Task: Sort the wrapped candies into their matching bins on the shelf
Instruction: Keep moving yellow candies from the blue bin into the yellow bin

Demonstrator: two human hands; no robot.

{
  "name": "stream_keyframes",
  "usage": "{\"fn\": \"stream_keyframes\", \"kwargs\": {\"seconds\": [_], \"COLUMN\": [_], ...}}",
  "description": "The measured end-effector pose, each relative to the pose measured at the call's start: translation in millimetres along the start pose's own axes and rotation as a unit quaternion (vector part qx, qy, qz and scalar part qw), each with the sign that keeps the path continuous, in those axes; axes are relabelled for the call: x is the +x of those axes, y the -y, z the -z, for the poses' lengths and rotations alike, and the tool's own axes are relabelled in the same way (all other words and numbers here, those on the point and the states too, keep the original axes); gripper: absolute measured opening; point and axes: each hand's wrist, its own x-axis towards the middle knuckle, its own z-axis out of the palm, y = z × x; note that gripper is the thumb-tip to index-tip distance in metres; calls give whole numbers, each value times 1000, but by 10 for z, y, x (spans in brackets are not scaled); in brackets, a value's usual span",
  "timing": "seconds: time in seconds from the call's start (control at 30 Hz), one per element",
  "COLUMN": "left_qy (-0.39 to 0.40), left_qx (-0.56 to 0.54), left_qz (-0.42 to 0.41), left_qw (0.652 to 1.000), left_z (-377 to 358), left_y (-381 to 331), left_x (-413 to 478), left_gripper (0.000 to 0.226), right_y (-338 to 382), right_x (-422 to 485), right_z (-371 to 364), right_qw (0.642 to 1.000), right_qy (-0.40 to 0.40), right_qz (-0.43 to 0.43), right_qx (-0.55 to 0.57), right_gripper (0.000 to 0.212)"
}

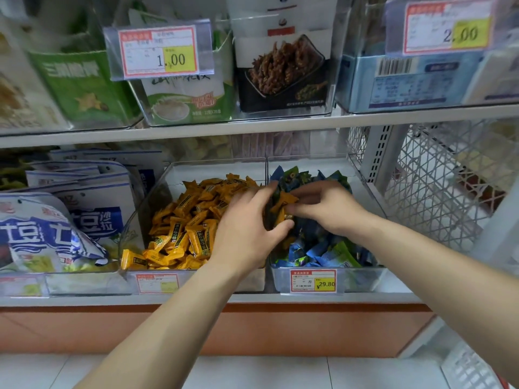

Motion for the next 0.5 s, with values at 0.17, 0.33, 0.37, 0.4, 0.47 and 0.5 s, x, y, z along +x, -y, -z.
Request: {"fn": "stream_keyframes", "kwargs": {"seconds": [0.17, 0.33, 0.37, 0.4, 0.47, 0.5], "left_qy": [5, -22, -28, -32, -29, -25], "left_qx": [-96, -154, -139, -114, 13, 81], "left_qz": [0, 42, 66, 92, 122, 125], "left_qw": [995, 987, 988, 989, 992, 988], "left_z": [31, 228, 273, 314, 384, 407], "left_y": [-98, 17, 111, 226, 441, 505], "left_x": [40, 109, 124, 132, 138, 141], "left_gripper": [54, 42, 40, 40, 49, 55], "right_y": [115, 180, 158, 128, 69, 56], "right_x": [-156, -132, -79, -22, 93, 144], "right_z": [29, 54, 49, 51, 62, 49], "right_qw": [983, 977, 985, 993, 1000, 995], "right_qy": [1, 62, 37, 6, 5, 54], "right_qz": [-54, -49, -47, -39, 0, 15], "right_qx": [176, 197, 162, 112, -19, -79], "right_gripper": [24, 30, 23, 17, 13, 13]}}
